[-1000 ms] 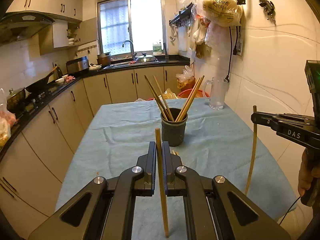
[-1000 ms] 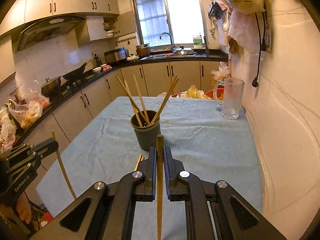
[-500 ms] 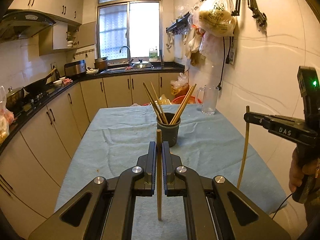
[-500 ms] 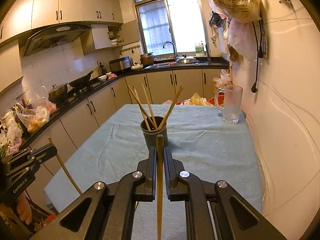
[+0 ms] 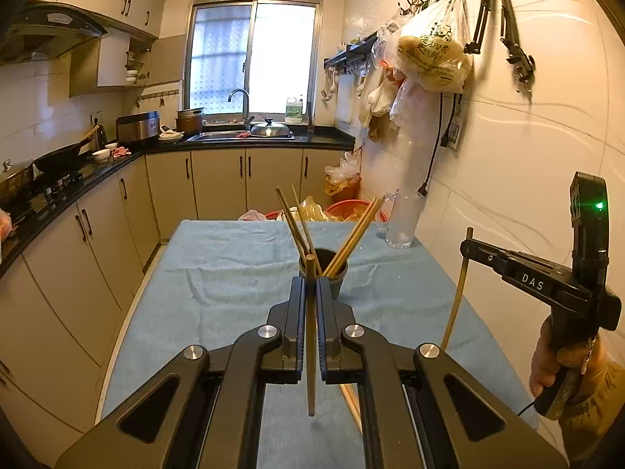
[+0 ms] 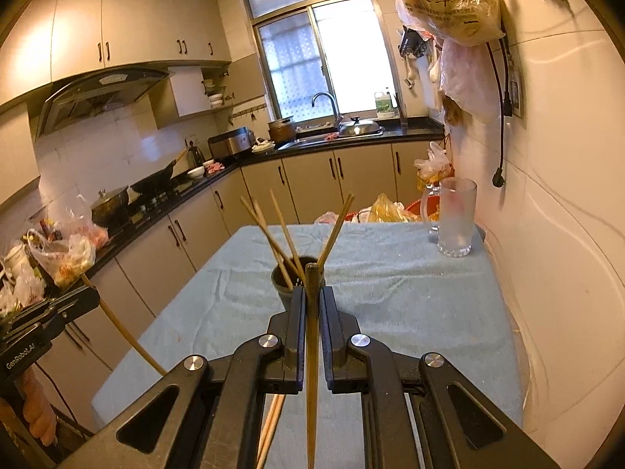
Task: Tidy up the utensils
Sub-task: 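Lift both held chopsticks and carry them above the black holder cup, then open the left tool into the holder while the right tool drops its chopstick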
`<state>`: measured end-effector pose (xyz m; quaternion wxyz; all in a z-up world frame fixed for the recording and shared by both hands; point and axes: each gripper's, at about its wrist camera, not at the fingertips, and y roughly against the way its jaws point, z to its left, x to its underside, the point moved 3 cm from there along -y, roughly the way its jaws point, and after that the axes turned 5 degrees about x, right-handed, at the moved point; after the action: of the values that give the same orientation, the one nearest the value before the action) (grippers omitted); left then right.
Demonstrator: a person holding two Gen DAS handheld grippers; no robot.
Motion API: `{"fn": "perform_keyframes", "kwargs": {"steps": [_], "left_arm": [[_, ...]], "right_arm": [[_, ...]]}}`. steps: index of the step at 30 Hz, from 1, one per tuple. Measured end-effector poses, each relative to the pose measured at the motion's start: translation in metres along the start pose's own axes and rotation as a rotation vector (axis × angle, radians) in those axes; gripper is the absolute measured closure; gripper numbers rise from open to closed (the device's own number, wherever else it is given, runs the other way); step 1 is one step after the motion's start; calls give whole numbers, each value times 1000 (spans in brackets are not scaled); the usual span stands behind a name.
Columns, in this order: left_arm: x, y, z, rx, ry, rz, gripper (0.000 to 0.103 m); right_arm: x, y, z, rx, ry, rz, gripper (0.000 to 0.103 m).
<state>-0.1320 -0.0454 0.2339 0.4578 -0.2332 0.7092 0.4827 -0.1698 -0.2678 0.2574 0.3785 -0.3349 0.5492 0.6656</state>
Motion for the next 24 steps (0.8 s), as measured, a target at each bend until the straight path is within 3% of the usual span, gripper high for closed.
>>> {"fn": "perform_keyframes", "kwargs": {"steps": [8, 17, 21, 24], "left_arm": [[-58, -33, 0, 12, 6, -16, 98], [-139, -73, 7, 22, 63, -144, 98], [-151, -104, 11, 20, 82, -140, 98], [-146, -135, 13, 20, 95, -93, 98]], "right_arm": [[-58, -31, 4, -33, -39, -70, 95], [-120, -69, 4, -34, -110, -202, 95], [-134, -93, -2, -9, -155, -237, 95], [-133, -115, -6, 25, -159, -245, 95]]}}
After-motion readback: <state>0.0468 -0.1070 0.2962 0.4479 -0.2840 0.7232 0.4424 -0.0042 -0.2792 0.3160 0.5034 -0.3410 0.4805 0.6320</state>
